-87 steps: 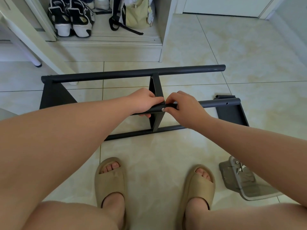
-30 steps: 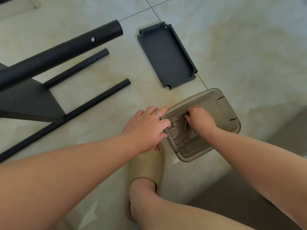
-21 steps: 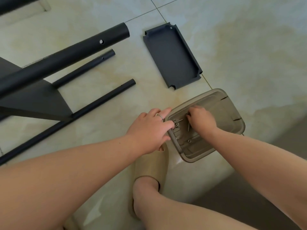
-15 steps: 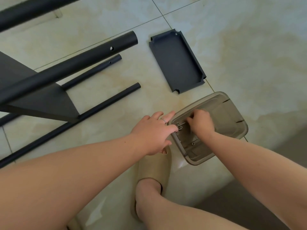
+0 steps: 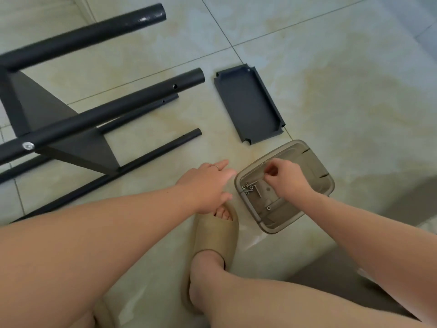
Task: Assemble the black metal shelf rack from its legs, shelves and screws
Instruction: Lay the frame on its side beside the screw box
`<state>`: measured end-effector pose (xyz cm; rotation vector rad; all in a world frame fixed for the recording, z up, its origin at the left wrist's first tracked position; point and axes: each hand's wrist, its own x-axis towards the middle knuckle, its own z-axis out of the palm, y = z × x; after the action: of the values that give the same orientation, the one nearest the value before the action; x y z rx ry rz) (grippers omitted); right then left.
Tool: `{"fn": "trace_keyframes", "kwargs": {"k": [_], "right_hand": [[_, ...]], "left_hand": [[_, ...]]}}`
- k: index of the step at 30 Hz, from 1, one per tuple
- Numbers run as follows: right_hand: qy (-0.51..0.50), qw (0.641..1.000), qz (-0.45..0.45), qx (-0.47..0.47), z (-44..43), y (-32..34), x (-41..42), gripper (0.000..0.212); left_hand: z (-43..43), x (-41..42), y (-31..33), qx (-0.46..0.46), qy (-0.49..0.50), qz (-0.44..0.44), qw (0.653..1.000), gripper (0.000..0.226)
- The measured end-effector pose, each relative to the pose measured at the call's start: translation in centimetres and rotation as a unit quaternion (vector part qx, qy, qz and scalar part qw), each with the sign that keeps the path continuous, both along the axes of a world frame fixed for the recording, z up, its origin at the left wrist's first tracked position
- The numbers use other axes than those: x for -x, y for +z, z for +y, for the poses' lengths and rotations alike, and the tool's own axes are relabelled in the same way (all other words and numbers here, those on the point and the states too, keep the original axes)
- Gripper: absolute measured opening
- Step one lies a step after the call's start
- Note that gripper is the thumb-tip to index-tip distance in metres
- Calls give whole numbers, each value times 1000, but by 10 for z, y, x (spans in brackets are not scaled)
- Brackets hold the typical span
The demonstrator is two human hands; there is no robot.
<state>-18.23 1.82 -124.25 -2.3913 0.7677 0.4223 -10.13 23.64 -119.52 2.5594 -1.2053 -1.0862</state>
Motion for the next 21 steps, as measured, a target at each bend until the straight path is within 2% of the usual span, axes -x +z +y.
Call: {"fn": "trace_keyframes", "kwargs": {"k": [3, 5, 8, 12, 17, 21], "right_hand": [[-65, 989, -84, -101, 20, 53, -14, 12], [-64, 977, -138, -148, 44, 92, -33, 14], [-36, 961, -185, -204, 89, 150, -66, 12], [-11, 937, -209, -279, 153, 213, -103, 10], [59, 941, -205, -264, 242, 254, -128, 6], [133, 954, -187, -194, 304, 259, -142, 12]], "left_hand": [[14, -16, 39, 12, 87, 47, 995, 38], [28, -27, 68, 41, 195, 124, 972, 27], [62, -44, 113, 78, 368, 276, 885, 28], [130, -63, 159, 162, 509, 348, 771, 37], [209, -79, 182, 274, 600, 391, 642, 47], [248, -86, 186, 316, 632, 420, 570, 53]]}}
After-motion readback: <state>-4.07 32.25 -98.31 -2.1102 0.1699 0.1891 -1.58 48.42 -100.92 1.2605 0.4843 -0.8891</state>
